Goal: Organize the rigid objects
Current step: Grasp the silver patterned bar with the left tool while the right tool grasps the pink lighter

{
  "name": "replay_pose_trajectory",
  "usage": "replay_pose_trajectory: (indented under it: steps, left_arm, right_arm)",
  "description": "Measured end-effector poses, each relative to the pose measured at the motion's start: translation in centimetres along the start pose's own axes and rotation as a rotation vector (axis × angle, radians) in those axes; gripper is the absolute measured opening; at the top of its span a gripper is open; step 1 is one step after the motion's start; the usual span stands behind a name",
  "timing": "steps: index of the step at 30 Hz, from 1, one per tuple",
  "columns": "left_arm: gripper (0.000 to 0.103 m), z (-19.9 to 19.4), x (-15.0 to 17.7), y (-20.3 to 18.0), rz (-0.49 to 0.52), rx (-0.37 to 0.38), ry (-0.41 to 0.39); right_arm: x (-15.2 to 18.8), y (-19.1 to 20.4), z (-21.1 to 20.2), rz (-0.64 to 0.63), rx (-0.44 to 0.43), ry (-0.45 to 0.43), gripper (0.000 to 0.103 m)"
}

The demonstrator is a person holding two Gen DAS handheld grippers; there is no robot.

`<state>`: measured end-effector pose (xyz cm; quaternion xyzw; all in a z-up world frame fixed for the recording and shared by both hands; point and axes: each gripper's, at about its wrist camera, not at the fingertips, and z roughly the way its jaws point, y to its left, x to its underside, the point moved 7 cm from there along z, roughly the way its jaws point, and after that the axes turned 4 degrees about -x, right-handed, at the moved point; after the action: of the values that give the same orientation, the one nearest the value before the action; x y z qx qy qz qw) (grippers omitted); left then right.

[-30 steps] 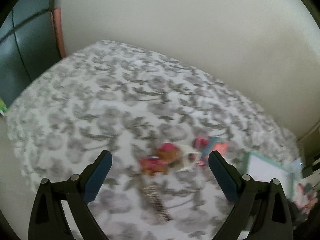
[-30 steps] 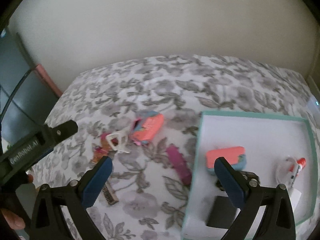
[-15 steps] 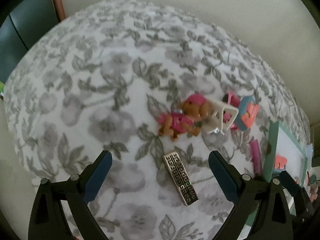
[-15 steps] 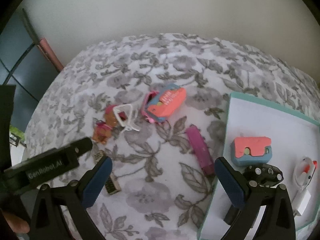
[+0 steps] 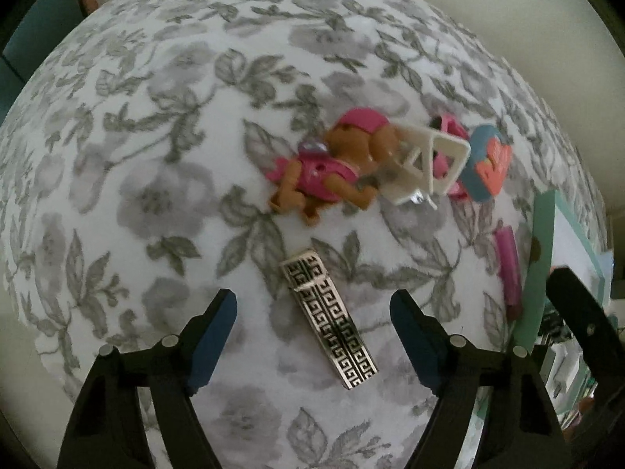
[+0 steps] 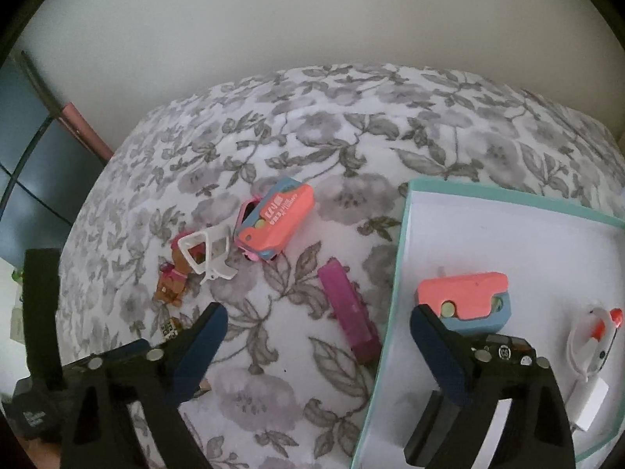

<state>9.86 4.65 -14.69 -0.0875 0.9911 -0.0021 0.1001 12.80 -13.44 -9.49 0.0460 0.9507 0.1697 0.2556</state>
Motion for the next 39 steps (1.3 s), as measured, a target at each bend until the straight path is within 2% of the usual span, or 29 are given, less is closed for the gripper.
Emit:
replay_pose_trajectory:
  steps: [3,8,11,14,24,34,39]
  left_arm:
    - [0.069,0.2,0.3,-0.6,0.008,0.030,0.015]
    - [0.061,0.6,0.3,-2.2,0.038,0.029,0.012]
    - [0.057,0.6,0.4,-2.8,0.060,0.017,0.005]
    - [0.056,0.4,0.2,-3.3,0.070,0.020,0.005]
    - [0.055,0.2,-0.9,-2.8,0.074,0.032,0.004]
    - [0.055,0.3,-1.8,-2.4,0.078,0.024,-0.003]
    - [0.055,0.4,-1.8,-2.3,0.080,0.021,-0.010]
  right_arm:
    - [0.1,0.6,0.4,-0.025,-0.012,0.011,0.083]
    - [0.2,2.0,1.0,-0.090,-0.023,0.019,0.071]
    - [0.3,2.2,1.7,-0.116,0.006,0.035,0.068]
    - [0.4,2.0,2.8,-0.115,0.025,0.060,0.059]
    - [0.2,0.9,5.2,-0.134,0.107,0.079,0.055]
    - [0.0,1.0,6.4,-0.169,0.131,0.091,0.053]
    - [0.5,0.9,6.3,-0.171,0.129,0.104,0.046]
